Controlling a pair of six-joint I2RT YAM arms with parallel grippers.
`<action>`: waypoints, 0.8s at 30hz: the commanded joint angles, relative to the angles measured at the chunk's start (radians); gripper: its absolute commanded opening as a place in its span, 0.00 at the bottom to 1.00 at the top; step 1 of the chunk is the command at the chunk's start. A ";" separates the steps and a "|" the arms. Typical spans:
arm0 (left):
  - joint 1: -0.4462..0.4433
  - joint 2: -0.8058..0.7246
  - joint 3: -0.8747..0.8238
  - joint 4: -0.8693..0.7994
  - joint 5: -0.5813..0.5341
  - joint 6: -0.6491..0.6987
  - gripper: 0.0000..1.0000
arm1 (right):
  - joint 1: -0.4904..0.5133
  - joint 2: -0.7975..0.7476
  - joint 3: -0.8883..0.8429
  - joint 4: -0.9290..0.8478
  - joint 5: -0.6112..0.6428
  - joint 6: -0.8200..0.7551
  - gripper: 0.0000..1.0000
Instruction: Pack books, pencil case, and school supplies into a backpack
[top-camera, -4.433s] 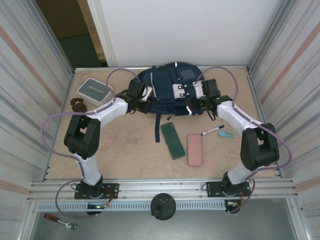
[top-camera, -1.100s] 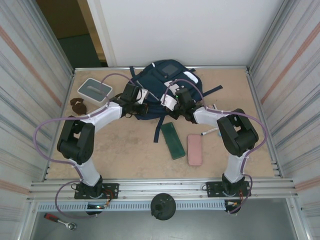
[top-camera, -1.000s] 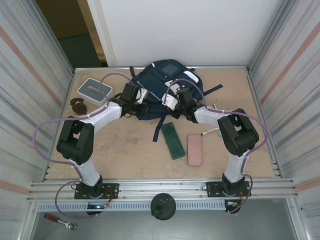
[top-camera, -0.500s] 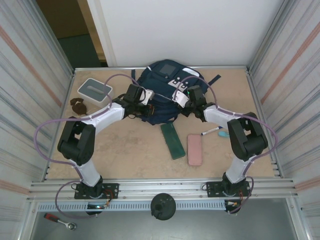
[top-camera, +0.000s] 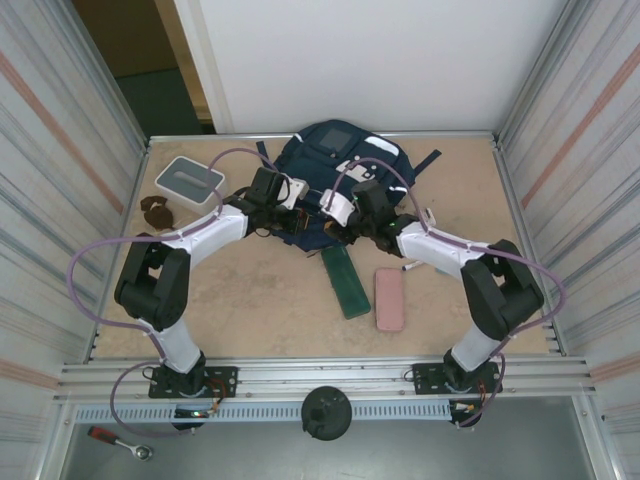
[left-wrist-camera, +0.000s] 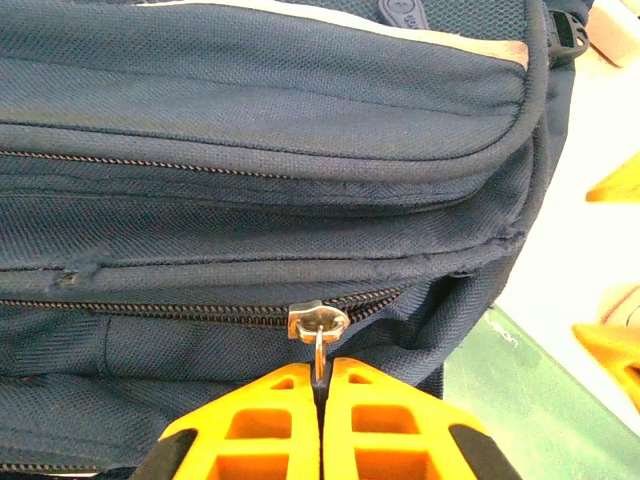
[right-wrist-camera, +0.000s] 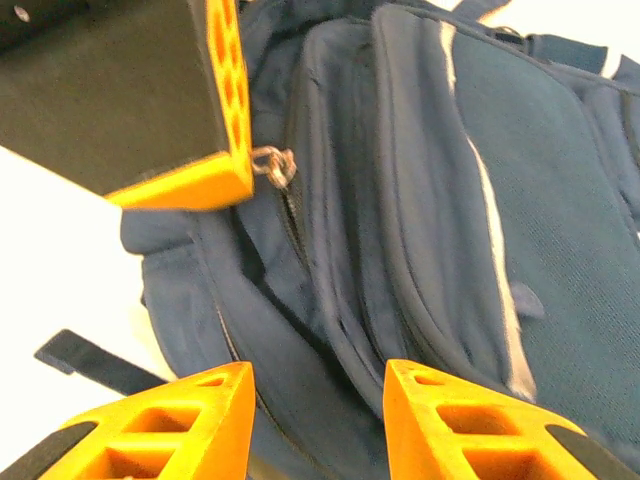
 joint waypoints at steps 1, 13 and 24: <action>0.011 -0.067 0.017 0.012 0.024 -0.015 0.00 | 0.015 0.056 0.059 0.013 -0.004 0.009 0.38; 0.046 -0.091 -0.010 0.021 -0.014 -0.023 0.00 | 0.015 0.079 0.027 0.070 0.110 -0.016 0.04; 0.178 -0.068 -0.006 0.004 -0.100 -0.010 0.00 | -0.059 -0.033 -0.094 0.072 0.133 0.004 0.00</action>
